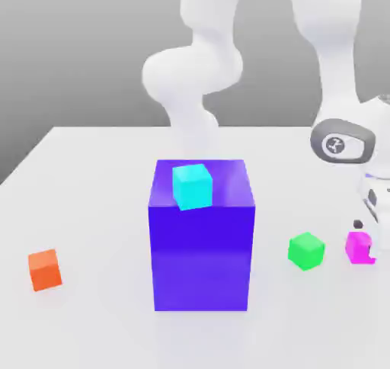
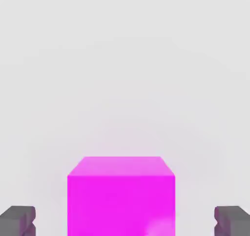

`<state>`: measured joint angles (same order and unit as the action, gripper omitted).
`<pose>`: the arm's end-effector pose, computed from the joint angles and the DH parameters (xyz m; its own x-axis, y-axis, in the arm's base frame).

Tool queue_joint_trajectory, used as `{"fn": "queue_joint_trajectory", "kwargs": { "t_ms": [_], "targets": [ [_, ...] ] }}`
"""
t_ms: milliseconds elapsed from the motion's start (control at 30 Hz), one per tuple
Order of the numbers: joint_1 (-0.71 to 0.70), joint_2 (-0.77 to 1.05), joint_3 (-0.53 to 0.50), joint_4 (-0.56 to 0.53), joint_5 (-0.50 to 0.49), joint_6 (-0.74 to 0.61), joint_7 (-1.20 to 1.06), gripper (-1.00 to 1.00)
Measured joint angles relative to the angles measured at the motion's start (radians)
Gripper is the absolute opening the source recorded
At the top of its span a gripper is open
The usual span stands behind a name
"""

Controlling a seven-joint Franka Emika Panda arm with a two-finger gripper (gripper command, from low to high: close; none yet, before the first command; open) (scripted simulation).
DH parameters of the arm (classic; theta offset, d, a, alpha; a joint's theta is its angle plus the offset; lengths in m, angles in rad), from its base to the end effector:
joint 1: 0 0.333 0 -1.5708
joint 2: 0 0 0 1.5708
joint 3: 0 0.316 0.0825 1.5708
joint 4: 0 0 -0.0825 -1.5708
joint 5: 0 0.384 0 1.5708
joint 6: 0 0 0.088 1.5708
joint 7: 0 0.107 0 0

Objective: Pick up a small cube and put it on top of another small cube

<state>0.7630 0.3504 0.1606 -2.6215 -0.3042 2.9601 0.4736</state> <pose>0.2297 0.3491 0.1315 0.7386 0.6742 0.0004 0.6742 -0.7386 -0.0009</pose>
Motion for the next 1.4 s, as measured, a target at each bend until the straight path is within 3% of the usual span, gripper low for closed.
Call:
{"fn": "queue_joint_trajectory", "kwargs": {
  "t_ms": [233, 367, 500, 733, 1000, 1033, 1233, 1400],
  "targets": [
    [-0.012, -0.019, 0.015, -0.005, 0.010, -0.015, -0.008, -1.00],
    [-0.071, -0.152, 0.100, -0.036, 0.129, -0.116, -0.098, -1.00],
    [-0.122, -0.302, 0.116, -0.112, 0.266, -0.182, -0.293, -1.00],
    [-0.123, -0.559, 0.004, -0.283, 0.381, -0.264, -0.631, -1.00],
    [-0.146, -0.355, -0.020, -0.301, 0.301, -0.043, -0.621, -1.00],
    [-0.145, -0.330, -0.025, -0.300, 0.285, -0.020, -0.610, 1.00],
    [-0.146, -0.317, -0.027, -0.299, 0.278, -0.007, -0.605, 1.00],
    [-0.126, -0.452, -0.028, -0.306, 0.341, -0.134, -0.648, 1.00]
  ]
}}
